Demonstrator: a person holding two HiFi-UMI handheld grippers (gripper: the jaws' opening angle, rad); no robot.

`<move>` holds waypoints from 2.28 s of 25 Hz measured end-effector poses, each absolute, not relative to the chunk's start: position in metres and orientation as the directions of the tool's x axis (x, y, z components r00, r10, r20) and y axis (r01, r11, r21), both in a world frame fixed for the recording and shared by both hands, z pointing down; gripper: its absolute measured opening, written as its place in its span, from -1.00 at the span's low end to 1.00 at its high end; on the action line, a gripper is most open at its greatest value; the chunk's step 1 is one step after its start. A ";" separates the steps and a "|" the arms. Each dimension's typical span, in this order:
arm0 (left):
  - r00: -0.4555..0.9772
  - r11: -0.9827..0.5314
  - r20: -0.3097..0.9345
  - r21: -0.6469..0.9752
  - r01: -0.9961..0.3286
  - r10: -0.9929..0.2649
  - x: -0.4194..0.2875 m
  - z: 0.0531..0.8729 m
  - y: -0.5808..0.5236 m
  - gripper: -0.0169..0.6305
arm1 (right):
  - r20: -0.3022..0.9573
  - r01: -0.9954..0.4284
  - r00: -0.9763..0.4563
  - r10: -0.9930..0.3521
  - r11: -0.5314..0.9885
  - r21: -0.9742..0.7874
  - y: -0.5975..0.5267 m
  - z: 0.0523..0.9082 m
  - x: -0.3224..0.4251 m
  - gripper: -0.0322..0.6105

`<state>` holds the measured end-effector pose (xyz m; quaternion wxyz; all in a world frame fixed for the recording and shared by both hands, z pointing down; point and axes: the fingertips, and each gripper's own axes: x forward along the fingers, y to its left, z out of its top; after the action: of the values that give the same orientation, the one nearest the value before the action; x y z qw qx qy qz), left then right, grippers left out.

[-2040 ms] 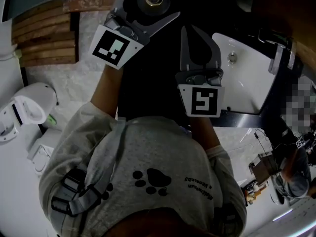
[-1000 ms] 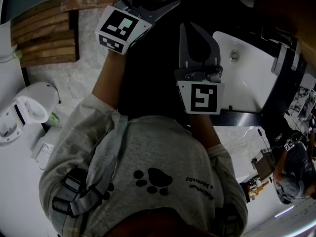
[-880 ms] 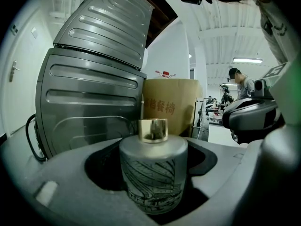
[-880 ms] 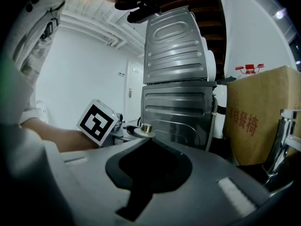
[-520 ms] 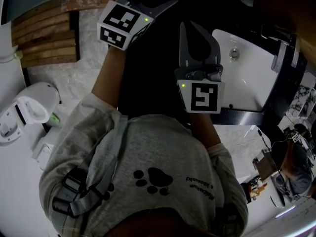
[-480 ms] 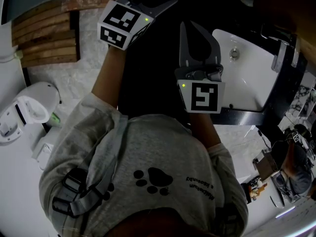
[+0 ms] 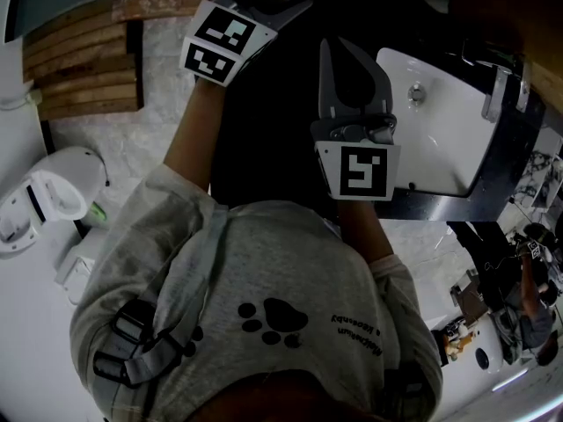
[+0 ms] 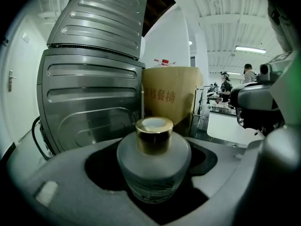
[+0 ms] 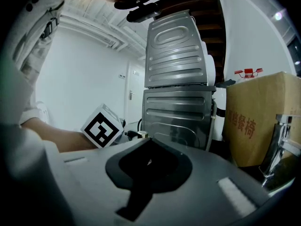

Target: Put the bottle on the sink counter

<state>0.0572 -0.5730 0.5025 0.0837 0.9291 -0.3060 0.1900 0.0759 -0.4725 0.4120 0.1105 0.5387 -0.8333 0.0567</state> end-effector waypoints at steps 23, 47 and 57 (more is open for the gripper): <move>0.638 -0.690 0.457 0.071 -0.720 -0.619 -0.001 0.505 -0.516 0.30 | 0.237 -0.904 -0.375 -0.896 0.410 0.120 -0.409 0.391 0.081 -0.89; 0.437 -0.436 0.137 0.035 -0.899 -0.889 -0.052 0.349 -0.388 -0.93 | 0.126 -0.929 -0.337 -0.933 0.351 0.117 -0.350 0.322 0.090 -0.89; 0.487 -0.487 0.051 0.011 -0.873 -0.872 -0.028 0.298 -0.332 -0.93 | 0.060 -0.941 -0.318 -0.946 0.323 0.100 -0.313 0.288 0.094 -0.89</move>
<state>-0.0284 -0.3321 0.2985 0.0178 0.8622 -0.5060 0.0190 0.0937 -0.3128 0.2881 0.0537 0.5813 -0.8116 -0.0233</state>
